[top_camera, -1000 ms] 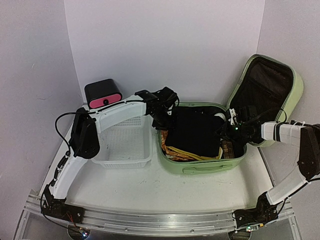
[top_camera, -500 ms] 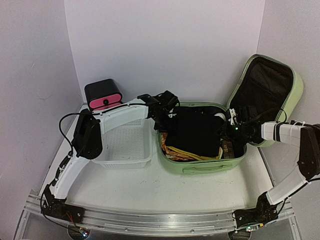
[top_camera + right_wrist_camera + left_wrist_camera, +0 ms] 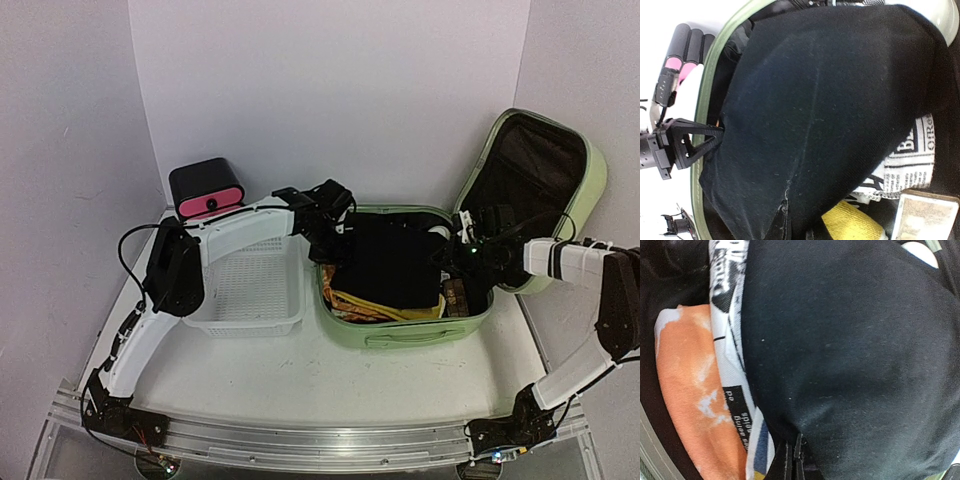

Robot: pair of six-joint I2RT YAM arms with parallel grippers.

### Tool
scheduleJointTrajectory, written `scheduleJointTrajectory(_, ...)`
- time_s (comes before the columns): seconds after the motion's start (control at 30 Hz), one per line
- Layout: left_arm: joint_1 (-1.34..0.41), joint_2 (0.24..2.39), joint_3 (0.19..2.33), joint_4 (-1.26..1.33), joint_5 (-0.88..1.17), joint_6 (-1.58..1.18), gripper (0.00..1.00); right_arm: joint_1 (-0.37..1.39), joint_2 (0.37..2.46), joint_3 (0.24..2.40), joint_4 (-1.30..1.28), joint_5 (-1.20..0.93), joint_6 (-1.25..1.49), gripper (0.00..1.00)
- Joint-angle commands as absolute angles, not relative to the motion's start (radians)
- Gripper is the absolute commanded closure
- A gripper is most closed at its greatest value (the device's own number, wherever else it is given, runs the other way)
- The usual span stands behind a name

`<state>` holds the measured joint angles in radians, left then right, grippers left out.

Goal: Open, take out, and arrange the luggage
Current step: Adjust the clothes in the opened luggage.

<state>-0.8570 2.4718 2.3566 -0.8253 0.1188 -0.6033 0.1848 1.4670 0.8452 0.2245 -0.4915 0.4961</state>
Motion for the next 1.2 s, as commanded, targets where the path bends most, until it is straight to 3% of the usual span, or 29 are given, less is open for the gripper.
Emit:
scheduleJointTrajectory(0.0,-0.862,2.32,2.327,-0.707,0.181,-0.607,1.0,0.186,1.392,0.945,0.196,-0.526,0.501,0.94)
scheduleJointTrajectory(0.37,-0.868,2.18,2.204,-0.585,0.215,-0.621,1.0,0.192,1.362,0.973,0.155,-0.535,0.497,0.93)
scheduleJointTrajectory(0.83,-0.868,2.283,2.131,-0.571,0.27,-0.664,1.0,0.193,1.355,0.93,0.042,-0.354,0.49,0.91)
scheduleJointTrajectory(1.0,-0.869,2.329,2.126,-0.568,0.307,-0.67,0.93,0.194,1.352,0.874,0.018,-0.271,0.468,0.87)
scheduleJointTrajectory(1.17,-0.868,2.359,2.136,-0.567,0.354,-0.675,0.71,0.193,1.366,0.847,0.021,-0.241,0.452,0.87)
